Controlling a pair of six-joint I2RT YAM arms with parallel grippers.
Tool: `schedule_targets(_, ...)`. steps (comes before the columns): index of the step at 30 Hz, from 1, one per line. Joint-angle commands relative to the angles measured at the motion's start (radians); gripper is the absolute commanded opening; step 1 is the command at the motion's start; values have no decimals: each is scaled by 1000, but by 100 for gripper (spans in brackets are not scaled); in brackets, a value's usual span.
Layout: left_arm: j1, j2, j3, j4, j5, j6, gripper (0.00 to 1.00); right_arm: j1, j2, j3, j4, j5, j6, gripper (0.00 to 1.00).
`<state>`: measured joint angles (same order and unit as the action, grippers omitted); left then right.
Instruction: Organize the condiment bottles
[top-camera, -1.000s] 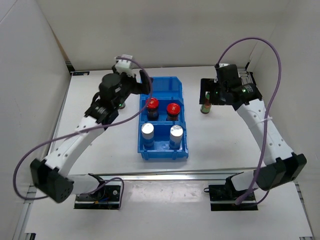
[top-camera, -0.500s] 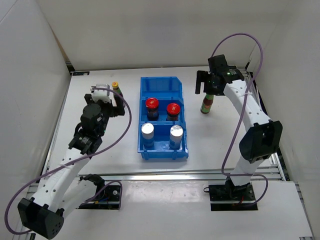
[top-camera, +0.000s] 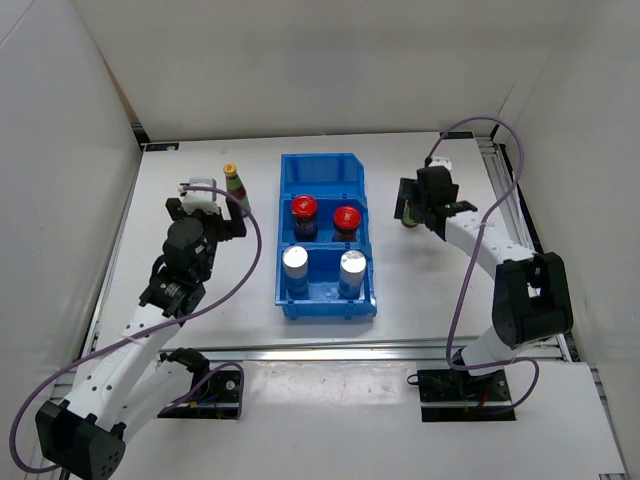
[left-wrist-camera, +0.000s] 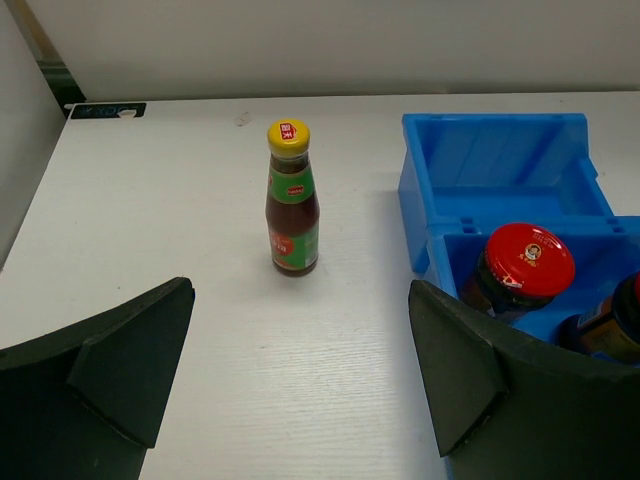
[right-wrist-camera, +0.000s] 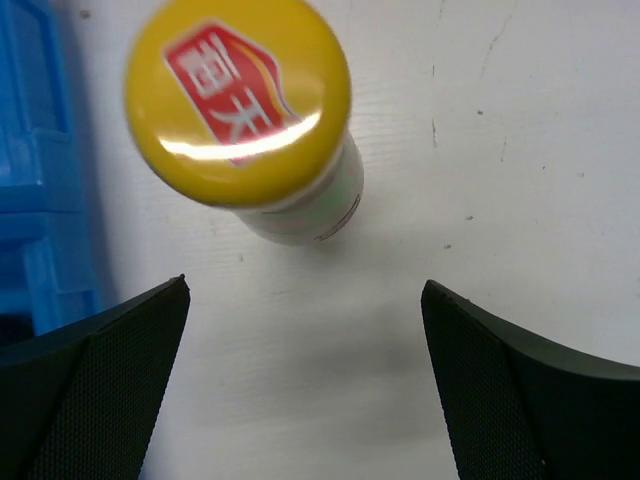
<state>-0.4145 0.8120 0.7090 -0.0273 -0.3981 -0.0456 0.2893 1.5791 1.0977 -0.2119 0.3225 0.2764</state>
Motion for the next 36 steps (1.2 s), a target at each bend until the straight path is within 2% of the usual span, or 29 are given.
schedule_targets(1,-3,6,1,17,-13,-4,100,-2,-68,-134,464,76,-60,100)
schedule_targets(3,-3,16,-8,17,-13,-4,100,-2,-77,-185,534,61,-72,100)
schedule_targets(8,-3,36,-8,26,-2,-4,100,-12,-8,-153,577,70,-120,100)
schedule_targets(15,-3,56,-8,26,16,-13,100,-12,36,-76,546,81,-120,100)
schedule_targets(17,-3,56,-8,26,16,-13,100,-12,50,-62,537,90,-120,93)
schedule_targets(19,-3,65,-8,26,27,-13,100,-12,61,-36,510,104,-120,77)
schedule_targets(20,-3,65,-8,26,27,-13,100,-12,71,-27,500,104,-120,64)
schedule_targets(23,-3,65,-8,26,27,-13,100,-12,81,-9,471,104,-108,49)
schedule_targets(24,-3,75,-8,26,27,-13,100,-12,81,-9,462,104,-95,40)
schedule_targets(26,-3,75,-8,35,27,-13,100,-12,81,-9,462,113,-95,31)
schedule_targets(30,-3,75,-8,35,27,-13,100,-12,59,48,389,173,-85,4)
schedule_targets(31,-3,75,-8,35,27,-13,100,-12,50,60,363,185,-85,1)
schedule_targets(36,-3,66,-17,44,-14,-31,100,-12,15,142,312,196,-95,1)
